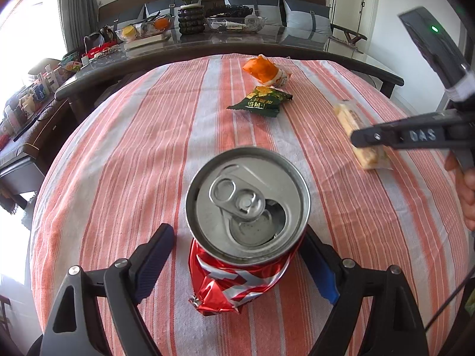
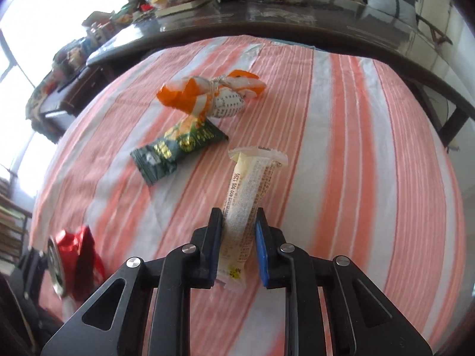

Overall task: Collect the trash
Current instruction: 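Grasp the crushed red soda can with the left tool, then grasp the cream-wrapped bread roll with the right tool while the left tool holds the can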

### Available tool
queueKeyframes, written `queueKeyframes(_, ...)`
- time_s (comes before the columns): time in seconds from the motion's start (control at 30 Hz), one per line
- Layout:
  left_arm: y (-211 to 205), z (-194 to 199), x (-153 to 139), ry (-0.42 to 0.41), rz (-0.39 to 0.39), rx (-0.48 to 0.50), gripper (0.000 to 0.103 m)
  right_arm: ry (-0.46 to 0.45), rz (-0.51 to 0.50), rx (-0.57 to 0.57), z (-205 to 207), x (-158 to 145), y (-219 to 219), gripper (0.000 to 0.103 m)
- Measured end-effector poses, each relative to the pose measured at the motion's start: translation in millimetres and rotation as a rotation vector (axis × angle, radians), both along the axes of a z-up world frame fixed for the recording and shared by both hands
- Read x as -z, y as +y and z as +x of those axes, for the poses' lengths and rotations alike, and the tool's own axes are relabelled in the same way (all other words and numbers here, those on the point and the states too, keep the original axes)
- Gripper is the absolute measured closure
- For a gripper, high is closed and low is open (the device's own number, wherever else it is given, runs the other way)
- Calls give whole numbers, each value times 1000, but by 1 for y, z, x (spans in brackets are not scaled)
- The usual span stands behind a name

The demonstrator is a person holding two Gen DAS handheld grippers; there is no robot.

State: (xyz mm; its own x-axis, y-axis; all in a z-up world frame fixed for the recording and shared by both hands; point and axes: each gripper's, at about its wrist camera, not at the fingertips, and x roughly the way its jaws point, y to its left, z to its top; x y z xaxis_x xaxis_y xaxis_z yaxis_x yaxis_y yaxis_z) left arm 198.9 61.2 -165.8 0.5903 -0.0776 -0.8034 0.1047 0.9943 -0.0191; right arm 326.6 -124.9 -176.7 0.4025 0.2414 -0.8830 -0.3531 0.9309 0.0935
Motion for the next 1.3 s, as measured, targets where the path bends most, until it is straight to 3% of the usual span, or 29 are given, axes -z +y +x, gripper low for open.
queueKeyframes(0.13,0,0,0,0,0,0,17,-1,-92,-110,-47,-4,-39,82)
queueKeyframes(0.3,0,1,0,0,3,0,16,-62,-92,-95,-93,2,-75,75)
queueKeyframes(0.4,0,0,0,1,3,0,15,-117,-46,-60,-103,10,-75,53)
queueKeyframes(0.43,-1,0,0,1,3,0,15,-132,-32,-46,-105,12,-73,42)
queueKeyframes(0.6,0,0,0,1,3,0,15,-188,-19,23,-101,17,-60,21)
queueKeyframes(1.0,0,1,0,1,-1,1,15,-168,-32,59,-97,21,-61,3)
queueKeyframes(1.17,12,-7,-7,5,-81,44,15,-166,-24,59,-98,22,-62,1)
queueKeyframes(1.3,17,-11,-29,-36,-114,69,15,-164,-2,56,-98,20,-64,1)
